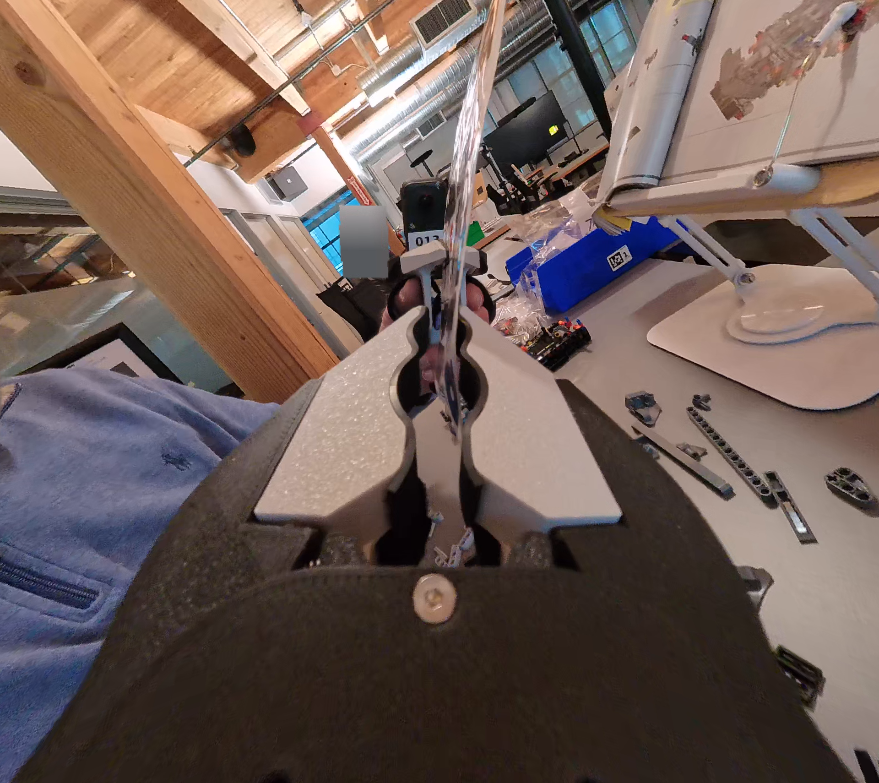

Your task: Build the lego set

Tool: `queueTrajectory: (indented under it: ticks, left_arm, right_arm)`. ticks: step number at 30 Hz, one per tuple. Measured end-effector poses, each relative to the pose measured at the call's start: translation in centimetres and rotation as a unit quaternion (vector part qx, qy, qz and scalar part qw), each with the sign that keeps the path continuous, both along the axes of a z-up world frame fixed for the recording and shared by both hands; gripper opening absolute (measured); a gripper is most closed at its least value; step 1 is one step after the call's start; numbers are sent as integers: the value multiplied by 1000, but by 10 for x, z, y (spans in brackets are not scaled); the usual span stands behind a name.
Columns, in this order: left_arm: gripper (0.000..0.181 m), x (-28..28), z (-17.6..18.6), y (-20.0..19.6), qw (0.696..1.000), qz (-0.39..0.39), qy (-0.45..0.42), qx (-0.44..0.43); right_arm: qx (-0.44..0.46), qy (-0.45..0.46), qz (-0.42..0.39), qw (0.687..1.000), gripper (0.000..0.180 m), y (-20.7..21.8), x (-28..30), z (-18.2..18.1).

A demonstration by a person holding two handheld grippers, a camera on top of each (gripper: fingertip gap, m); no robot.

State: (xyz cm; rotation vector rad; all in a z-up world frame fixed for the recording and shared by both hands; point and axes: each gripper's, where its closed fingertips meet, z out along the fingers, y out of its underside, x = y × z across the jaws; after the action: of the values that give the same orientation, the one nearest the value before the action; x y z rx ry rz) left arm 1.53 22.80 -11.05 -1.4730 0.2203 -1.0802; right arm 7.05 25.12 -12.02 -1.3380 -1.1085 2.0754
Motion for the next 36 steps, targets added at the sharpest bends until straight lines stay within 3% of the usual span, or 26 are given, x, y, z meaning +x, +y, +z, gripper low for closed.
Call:
queueTrajectory:
  ticks: [29,32,36]
  left_arm:
    - [0,-20,-3,-3,999,33,-9,-2]
    - [0,-22,-3,-2,999,34,-14,-1]
    - [0,-24,-2,-1,999,35,-18,1]
  right_arm:
    - [-15,-5,15,1000,0,13,-25,-10]
    - [-29,-2,28,999,12,13,-25,-13]
    - [-39,9,32,999,11,16,-22,-14]
